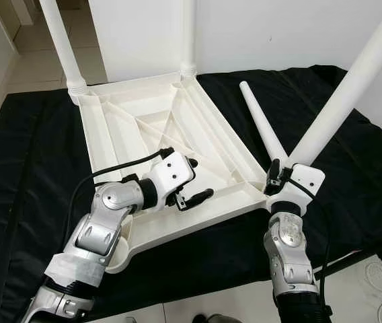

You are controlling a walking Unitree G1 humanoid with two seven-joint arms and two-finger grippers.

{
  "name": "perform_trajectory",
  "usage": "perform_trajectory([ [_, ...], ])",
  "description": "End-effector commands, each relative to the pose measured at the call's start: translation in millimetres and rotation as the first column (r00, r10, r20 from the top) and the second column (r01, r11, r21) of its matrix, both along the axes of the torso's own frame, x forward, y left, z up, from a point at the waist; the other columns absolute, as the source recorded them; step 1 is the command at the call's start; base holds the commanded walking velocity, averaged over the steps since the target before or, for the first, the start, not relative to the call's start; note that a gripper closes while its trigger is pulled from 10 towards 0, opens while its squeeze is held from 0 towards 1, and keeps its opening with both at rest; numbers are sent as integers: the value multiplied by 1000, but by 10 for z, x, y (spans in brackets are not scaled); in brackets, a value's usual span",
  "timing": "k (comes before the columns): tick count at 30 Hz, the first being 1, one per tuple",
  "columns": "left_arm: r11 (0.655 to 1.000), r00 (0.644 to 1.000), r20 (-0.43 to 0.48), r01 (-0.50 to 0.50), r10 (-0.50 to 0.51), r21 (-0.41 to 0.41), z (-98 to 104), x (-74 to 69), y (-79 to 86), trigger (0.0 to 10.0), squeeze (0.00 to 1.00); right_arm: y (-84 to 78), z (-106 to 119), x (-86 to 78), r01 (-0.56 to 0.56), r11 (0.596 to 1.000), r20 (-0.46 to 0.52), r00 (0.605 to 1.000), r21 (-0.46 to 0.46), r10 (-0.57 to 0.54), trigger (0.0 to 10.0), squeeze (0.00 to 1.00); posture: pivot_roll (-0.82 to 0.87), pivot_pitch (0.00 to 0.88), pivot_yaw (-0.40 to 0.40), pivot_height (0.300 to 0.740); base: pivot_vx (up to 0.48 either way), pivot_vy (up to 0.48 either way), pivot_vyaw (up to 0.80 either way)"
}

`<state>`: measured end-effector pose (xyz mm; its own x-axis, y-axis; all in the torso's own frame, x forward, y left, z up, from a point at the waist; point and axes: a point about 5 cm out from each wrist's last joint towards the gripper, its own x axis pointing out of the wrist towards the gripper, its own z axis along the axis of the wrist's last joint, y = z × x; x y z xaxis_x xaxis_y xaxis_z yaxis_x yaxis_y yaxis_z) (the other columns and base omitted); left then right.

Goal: Building children table

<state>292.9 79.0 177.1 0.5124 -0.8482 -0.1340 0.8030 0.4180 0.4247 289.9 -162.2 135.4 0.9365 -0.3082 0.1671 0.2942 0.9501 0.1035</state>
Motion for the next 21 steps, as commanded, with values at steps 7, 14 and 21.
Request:
perform_trajectory([
  [7,997,997,19,-68,68,-23,-6,24,15,10000,0,14,-165,-9,-22,1000,-68,997,-21,21,10000,0,-34,73,0,740,0,0,0],
  [14,998,998,15,-59,60,-22,-23,11,-2,10000,0,-69,-107,-4,-46,999,-23,999,-21,46,10000,1000,-36,63,-2,740,0,0,0],
  [21,998,998,14,-56,56,-23,-24,8,-13,10000,0,-80,-64,-14,-140,989,5,990,-40,141,10000,1000,-36,59,-3,740,0,0,0],
])
